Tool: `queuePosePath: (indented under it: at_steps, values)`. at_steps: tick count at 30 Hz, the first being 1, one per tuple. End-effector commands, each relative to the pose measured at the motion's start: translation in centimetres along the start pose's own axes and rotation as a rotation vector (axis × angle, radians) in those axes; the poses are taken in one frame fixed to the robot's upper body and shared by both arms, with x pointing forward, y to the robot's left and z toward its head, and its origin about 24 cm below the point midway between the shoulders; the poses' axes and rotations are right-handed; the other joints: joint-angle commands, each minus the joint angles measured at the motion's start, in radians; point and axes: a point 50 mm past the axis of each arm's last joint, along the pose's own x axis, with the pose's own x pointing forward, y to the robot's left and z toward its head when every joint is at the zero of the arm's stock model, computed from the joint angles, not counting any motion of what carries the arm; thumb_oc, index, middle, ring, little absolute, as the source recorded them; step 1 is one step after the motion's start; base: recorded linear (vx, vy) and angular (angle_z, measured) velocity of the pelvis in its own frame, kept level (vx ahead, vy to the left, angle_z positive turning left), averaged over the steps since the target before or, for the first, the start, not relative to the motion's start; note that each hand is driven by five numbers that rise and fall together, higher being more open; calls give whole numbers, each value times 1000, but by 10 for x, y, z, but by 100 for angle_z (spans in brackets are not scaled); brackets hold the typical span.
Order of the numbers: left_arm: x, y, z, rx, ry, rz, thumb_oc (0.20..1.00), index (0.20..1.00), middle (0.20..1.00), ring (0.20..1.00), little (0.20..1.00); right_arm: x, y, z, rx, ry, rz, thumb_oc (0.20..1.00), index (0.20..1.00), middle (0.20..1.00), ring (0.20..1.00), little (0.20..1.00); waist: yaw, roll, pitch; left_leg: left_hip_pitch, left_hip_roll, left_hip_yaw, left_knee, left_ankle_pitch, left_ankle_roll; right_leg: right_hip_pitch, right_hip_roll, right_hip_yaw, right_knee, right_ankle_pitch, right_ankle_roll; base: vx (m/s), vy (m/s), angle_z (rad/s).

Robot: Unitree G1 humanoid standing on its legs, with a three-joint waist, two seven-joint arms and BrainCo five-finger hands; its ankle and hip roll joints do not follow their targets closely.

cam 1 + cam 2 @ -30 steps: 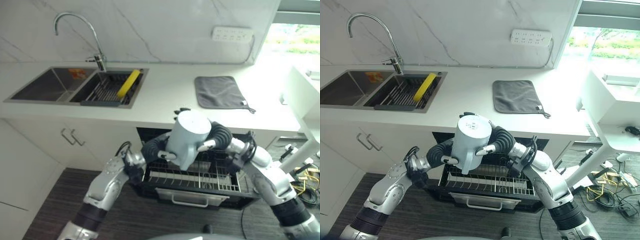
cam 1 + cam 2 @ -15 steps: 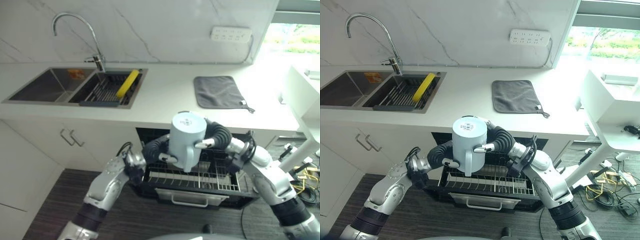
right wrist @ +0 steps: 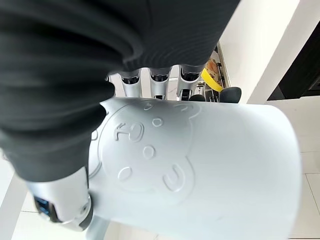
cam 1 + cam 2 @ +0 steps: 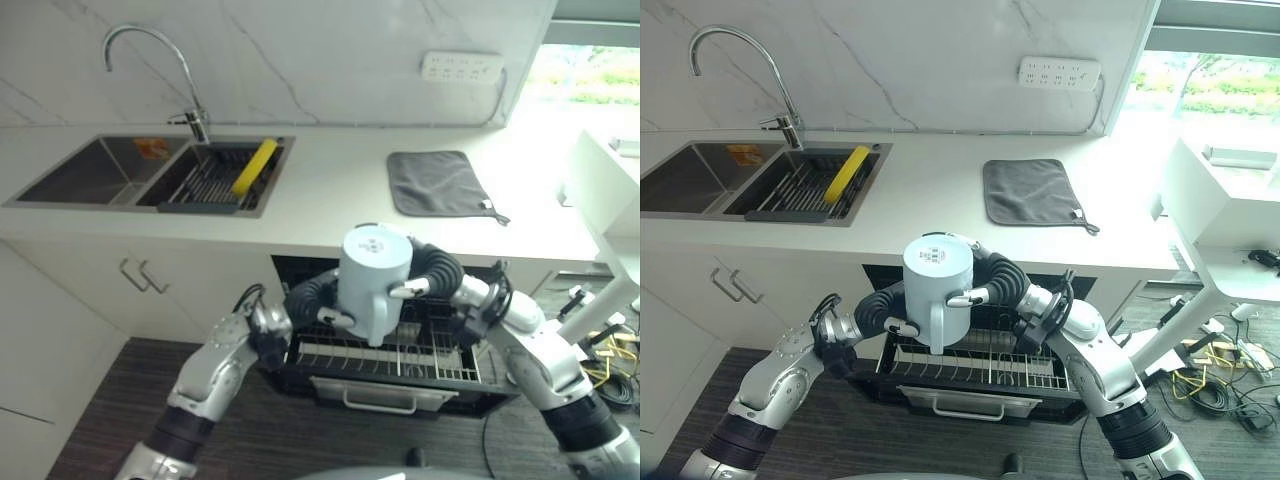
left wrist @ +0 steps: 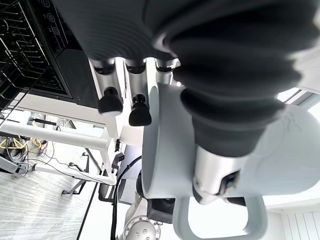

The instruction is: Place the dishes in the dishwasher.

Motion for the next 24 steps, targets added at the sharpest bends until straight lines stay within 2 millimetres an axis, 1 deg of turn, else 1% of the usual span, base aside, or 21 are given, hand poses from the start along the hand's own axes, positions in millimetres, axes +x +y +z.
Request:
queuePosePath:
  at_steps: [1,2,3,4,5,9,11,14,21,23,24]
  values:
    - [3,8,12,37,-23,29,200,200,200,200,200,16,4,51,-165,-251,81,200,200,200,200,200,-3,-34,1,-9,-8,40,0,27,33,99,-55,-58,7,-86,35,0,0,0]
    - [3,9,11,19,-26,41,235,235,235,235,235,15,3,51,-165,-254,67,200,200,200,200,200,-2,-34,0,-9,-8,41,0,26,34,99,-56,-59,7,-86,35,0,0,0]
    - [2,9,10,11,-24,45,467,467,467,467,467,14,3,51,-164,-255,61,200,200,200,200,200,-2,-34,-2,-9,-8,41,0,26,34,99,-55,-59,7,-86,35,0,0,0]
    - [1,9,8,-4,-22,51,881,881,881,881,881,12,2,50,-163,-256,52,200,200,200,200,200,-3,-33,-4,-10,-7,42,0,26,34,98,-55,-59,7,-86,35,0,0,0]
    - [0,8,5,-27,-19,51,1000,1000,1000,1000,1000,11,2,50,-164,-257,37,200,200,200,200,200,-2,-33,-4,-10,-7,42,0,26,35,98,-55,-59,7,-86,35,0,0,0]
    - [-2,7,-5,-112,-12,72,1000,1000,1000,1000,1000,7,-2,48,-178,-248,-6,200,200,200,200,200,-3,-31,-5,-10,-9,44,0,25,37,98,-54,-59,7,-86,33,0,0,0]
    - [-3,7,-6,-119,-14,79,1000,1000,1000,1000,1000,7,-2,48,-182,-247,-15,200,200,200,200,200,-3,-31,-5,-10,-8,45,0,25,36,98,-54,-59,7,-86,33,0,0,0]
    - [-10,12,-7,-132,-29,128,1000,1000,1000,1000,1000,2,-7,49,-189,-247,-49,200,200,200,200,200,-3,-30,-3,-11,-8,44,0,26,36,96,-54,-60,7,-87,32,0,0,0]
    - [-32,24,0,-122,-101,264,1000,1000,1000,1000,1000,-13,-18,47,-215,-236,-165,200,200,200,200,200,5,-29,0,-12,-8,35,0,27,34,99,-55,-67,7,-88,31,5,1,0]
    - [-34,25,2,-159,-134,290,1000,1000,1000,1000,1000,-17,-21,46,-211,-233,-197,200,200,200,200,200,6,-29,0,-11,-8,34,0,26,34,101,-55,-68,7,-89,31,47,2,1]
    - [-36,26,2,-201,-159,298,1000,1000,1000,1000,1000,-20,-24,44,-209,-231,-241,200,200,200,200,200,6,-30,-1,-10,-9,34,0,25,34,101,-55,-69,7,-90,30,87,0,1]
